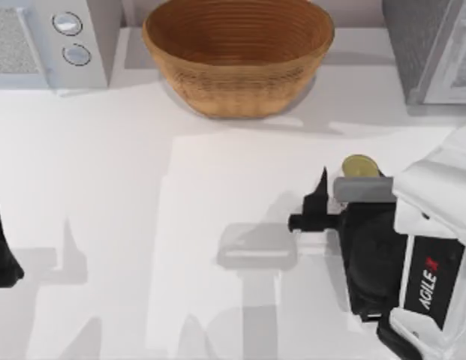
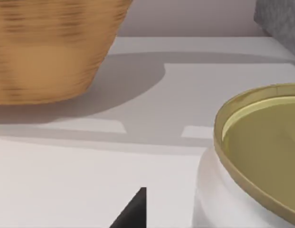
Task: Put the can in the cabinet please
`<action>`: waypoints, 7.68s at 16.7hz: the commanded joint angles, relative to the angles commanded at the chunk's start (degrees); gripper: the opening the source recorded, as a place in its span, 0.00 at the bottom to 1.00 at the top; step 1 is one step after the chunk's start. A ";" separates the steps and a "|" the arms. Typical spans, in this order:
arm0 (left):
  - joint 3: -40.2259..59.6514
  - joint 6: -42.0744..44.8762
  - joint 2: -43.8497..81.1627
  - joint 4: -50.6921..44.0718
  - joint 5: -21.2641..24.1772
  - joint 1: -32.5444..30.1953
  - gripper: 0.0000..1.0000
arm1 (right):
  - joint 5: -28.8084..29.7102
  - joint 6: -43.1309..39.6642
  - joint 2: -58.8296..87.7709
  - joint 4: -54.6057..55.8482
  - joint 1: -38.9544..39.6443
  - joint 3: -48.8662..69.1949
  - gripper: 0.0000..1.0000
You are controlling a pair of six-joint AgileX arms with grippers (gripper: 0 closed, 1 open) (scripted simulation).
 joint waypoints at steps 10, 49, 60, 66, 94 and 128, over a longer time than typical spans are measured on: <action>0.00 0.00 0.00 0.00 0.00 0.00 1.00 | 0.00 0.00 0.00 0.00 0.00 0.00 0.00; 0.00 0.00 0.00 0.00 0.00 0.00 1.00 | -5.82 -0.35 -53.74 -49.32 -4.59 -2.87 0.00; 0.00 0.00 0.00 0.00 0.00 0.00 1.00 | -28.06 -4.06 -109.01 -78.68 -26.93 -23.00 0.00; 0.00 0.00 0.00 0.00 0.00 0.00 1.00 | -38.27 -5.20 -131.03 -91.49 -36.62 -31.69 0.00; 0.00 0.00 0.00 0.00 0.00 0.00 1.00 | -30.71 -4.77 -69.93 -114.18 -29.29 51.65 0.00; 0.00 0.00 0.00 0.00 0.00 0.00 1.00 | -33.24 -4.34 -14.92 -132.88 -32.84 125.43 0.00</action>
